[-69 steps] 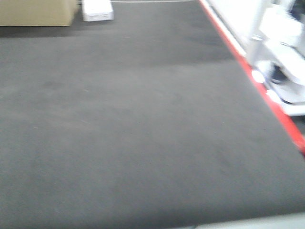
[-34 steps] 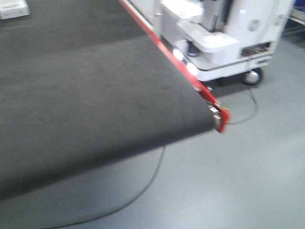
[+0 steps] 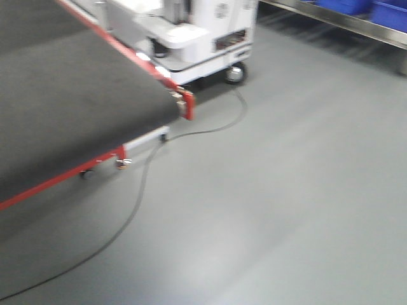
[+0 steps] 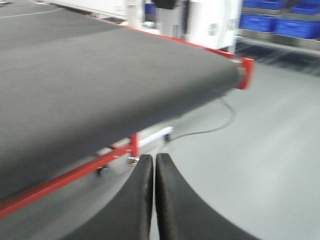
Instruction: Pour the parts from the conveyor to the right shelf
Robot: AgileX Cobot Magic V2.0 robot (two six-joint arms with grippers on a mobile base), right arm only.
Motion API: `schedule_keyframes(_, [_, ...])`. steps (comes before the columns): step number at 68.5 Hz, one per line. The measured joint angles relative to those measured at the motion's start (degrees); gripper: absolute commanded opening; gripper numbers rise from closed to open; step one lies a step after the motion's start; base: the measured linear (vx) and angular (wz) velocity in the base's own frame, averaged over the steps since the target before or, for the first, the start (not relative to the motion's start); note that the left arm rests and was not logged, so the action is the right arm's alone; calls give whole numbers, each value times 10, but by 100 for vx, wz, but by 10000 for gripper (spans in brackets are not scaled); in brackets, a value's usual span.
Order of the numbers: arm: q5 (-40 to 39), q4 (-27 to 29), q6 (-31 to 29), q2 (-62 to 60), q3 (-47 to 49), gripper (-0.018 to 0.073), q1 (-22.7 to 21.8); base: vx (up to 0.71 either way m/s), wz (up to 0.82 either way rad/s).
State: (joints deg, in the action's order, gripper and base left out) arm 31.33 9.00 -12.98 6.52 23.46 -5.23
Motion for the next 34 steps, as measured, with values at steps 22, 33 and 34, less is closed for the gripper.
schedule_keyframes(22, [0, 0, 0, 0, 0, -8, 0, -39, -70])
schedule_keyframes(33, [0, 0, 0, 0, 0, -8, 0, -35, -85])
schedule_keyframes(34, [0, 0, 0, 0, 0, -8, 0, -33, -90])
